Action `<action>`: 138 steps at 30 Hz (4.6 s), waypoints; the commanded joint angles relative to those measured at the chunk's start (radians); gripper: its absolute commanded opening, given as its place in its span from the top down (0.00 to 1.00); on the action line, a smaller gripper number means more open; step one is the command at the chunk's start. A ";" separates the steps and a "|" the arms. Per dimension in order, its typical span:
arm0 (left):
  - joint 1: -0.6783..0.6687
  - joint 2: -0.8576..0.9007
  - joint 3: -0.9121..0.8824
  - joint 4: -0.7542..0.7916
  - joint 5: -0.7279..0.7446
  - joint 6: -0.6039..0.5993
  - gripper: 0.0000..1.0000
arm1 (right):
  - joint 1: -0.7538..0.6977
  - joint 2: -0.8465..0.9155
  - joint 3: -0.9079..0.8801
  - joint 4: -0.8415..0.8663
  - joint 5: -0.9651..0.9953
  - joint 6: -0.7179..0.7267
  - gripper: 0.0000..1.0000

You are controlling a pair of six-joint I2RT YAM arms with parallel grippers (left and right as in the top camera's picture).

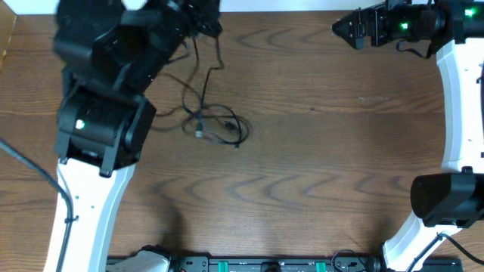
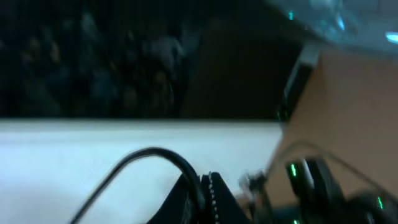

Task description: Untangle cables

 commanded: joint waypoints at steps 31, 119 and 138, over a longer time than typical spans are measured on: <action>0.029 -0.006 0.005 0.152 -0.400 -0.050 0.92 | 0.404 0.231 -0.001 -0.215 -0.137 -0.613 0.02; 0.185 0.243 -0.029 -0.885 -0.463 0.026 0.93 | -0.204 -0.159 0.016 0.142 0.462 0.182 0.99; 0.185 0.243 -0.029 -0.867 -0.453 0.018 0.92 | -0.660 -0.184 0.015 0.374 0.537 0.092 0.99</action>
